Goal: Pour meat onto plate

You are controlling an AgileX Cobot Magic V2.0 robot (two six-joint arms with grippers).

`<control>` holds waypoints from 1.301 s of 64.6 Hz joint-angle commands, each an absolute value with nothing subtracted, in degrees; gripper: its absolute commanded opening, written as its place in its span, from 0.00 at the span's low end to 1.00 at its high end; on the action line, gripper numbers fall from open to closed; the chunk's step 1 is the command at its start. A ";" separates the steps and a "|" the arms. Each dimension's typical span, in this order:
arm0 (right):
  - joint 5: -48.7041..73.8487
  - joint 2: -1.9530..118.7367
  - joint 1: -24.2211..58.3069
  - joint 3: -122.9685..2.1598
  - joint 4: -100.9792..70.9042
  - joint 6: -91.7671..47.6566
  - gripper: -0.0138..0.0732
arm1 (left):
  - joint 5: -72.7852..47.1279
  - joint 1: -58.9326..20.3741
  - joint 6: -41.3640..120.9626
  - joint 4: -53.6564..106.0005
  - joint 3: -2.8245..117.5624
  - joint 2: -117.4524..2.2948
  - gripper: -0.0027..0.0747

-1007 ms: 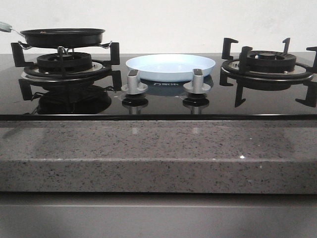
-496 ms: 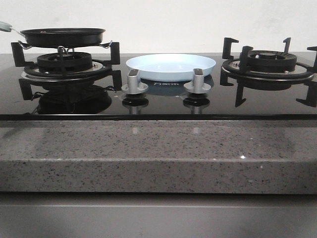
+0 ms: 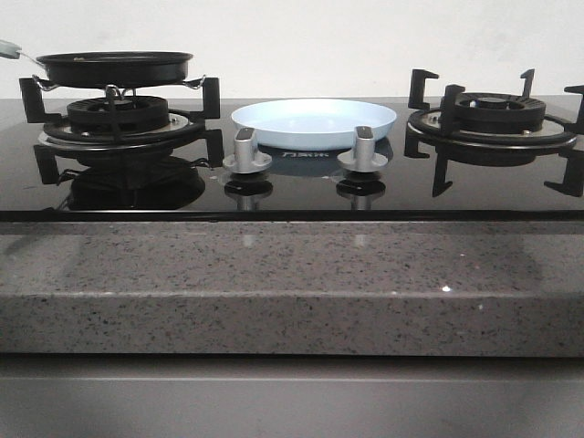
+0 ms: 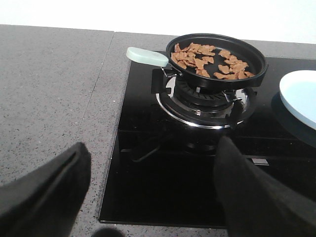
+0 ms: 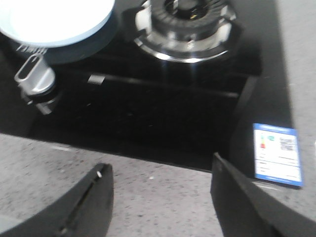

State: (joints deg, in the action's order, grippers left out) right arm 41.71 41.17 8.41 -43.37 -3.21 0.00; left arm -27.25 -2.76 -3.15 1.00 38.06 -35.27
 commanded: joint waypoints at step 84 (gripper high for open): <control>60.77 115.19 9.99 -118.98 -19.58 -9.03 0.69 | -24.30 -16.10 -3.17 0.00 39.74 -35.69 0.65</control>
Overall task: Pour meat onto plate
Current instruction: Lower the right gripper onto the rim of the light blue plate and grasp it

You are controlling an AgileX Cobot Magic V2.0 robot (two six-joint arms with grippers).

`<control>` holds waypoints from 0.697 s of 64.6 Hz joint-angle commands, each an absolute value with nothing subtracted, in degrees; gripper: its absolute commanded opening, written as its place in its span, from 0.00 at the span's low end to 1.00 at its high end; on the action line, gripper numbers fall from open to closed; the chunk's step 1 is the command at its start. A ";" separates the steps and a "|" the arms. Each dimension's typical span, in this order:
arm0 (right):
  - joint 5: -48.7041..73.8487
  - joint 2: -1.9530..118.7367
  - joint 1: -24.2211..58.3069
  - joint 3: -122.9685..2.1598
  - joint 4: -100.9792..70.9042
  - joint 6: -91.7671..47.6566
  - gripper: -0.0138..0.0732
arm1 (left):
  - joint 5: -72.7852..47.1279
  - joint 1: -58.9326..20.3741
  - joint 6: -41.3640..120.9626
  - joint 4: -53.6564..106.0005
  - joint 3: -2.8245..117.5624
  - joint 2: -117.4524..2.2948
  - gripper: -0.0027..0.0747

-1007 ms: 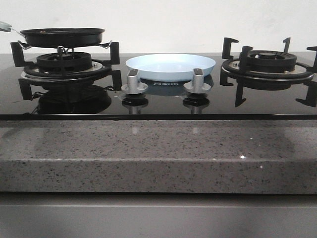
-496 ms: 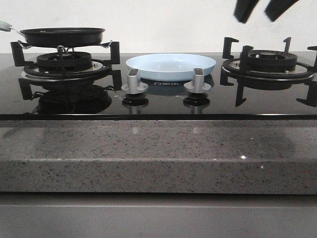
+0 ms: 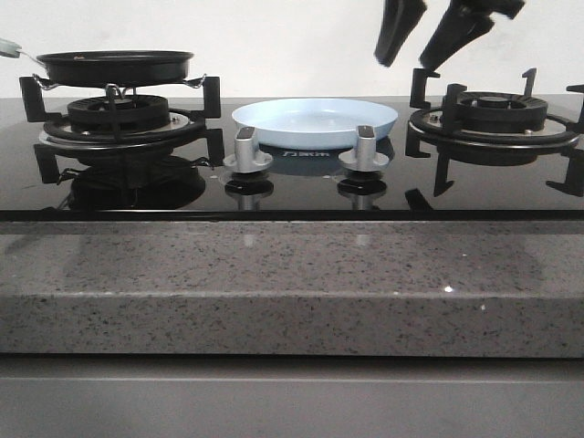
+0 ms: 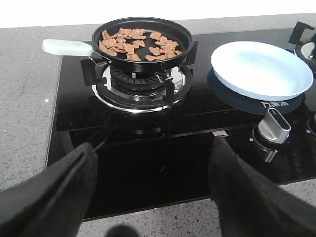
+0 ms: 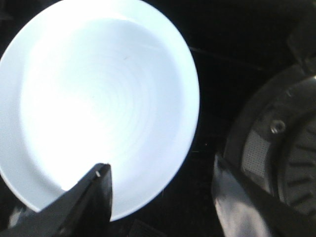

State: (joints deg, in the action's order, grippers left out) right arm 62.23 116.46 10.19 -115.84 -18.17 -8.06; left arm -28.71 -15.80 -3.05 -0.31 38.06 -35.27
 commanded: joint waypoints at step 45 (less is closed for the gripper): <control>60.33 121.18 10.27 -120.83 -20.54 -10.14 0.57 | -24.30 -16.10 -3.17 0.00 39.74 -35.69 0.65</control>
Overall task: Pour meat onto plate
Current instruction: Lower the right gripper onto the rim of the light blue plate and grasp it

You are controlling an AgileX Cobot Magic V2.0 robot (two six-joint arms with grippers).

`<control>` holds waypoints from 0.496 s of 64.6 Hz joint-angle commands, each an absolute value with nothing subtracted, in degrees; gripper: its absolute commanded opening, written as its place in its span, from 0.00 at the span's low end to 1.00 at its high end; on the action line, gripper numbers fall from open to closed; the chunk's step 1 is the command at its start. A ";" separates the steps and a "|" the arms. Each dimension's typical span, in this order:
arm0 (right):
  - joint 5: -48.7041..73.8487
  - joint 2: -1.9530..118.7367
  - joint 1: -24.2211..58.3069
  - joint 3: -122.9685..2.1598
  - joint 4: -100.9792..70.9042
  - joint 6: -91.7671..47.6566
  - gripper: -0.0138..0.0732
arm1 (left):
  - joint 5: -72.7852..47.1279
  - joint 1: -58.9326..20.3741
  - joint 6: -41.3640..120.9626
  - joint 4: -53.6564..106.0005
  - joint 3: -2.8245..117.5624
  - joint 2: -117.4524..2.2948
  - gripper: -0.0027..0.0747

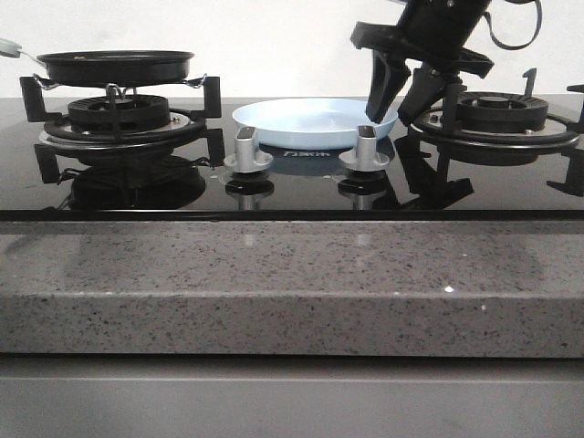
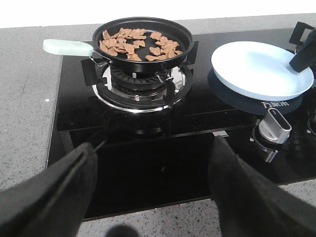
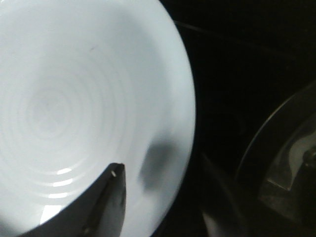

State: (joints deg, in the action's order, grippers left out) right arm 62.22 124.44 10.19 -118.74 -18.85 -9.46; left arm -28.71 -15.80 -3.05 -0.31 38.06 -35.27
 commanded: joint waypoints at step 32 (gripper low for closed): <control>61.29 122.12 10.27 -120.88 -20.55 -10.14 0.53 | -24.30 -16.10 -3.17 0.00 39.74 -35.69 0.65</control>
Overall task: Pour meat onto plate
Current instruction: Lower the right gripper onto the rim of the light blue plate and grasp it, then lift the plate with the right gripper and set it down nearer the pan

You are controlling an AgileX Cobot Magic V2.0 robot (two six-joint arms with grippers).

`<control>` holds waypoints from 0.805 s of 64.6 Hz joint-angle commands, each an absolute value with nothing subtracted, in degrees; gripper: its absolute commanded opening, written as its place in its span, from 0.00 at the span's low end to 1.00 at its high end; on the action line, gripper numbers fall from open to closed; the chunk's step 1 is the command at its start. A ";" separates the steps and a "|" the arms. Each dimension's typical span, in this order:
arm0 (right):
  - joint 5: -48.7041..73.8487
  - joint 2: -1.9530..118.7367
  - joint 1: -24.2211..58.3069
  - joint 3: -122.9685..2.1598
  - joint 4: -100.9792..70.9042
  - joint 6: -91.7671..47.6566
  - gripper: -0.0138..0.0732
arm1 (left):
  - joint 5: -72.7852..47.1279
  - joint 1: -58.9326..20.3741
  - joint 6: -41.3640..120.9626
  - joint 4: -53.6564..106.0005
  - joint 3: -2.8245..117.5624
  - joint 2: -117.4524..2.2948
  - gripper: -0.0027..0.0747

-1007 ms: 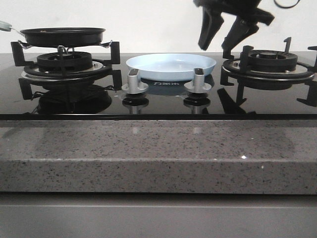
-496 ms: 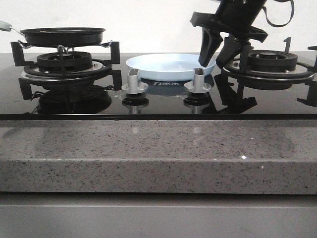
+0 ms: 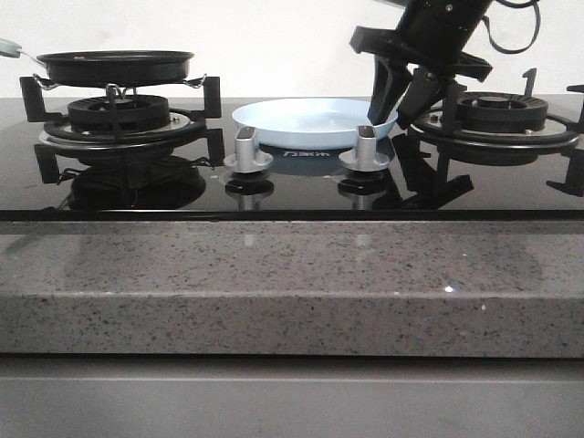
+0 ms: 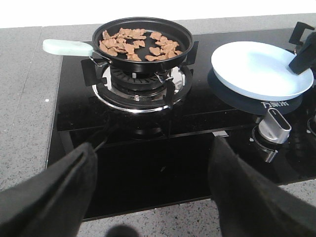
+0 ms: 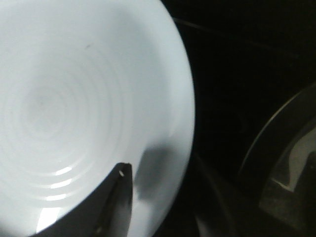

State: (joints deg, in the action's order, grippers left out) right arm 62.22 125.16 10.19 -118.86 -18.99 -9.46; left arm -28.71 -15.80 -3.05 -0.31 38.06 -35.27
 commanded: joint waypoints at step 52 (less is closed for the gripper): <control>56.36 118.94 10.09 -121.05 -26.05 -7.53 0.09 | -24.30 -16.10 -3.17 0.00 39.74 -35.69 0.65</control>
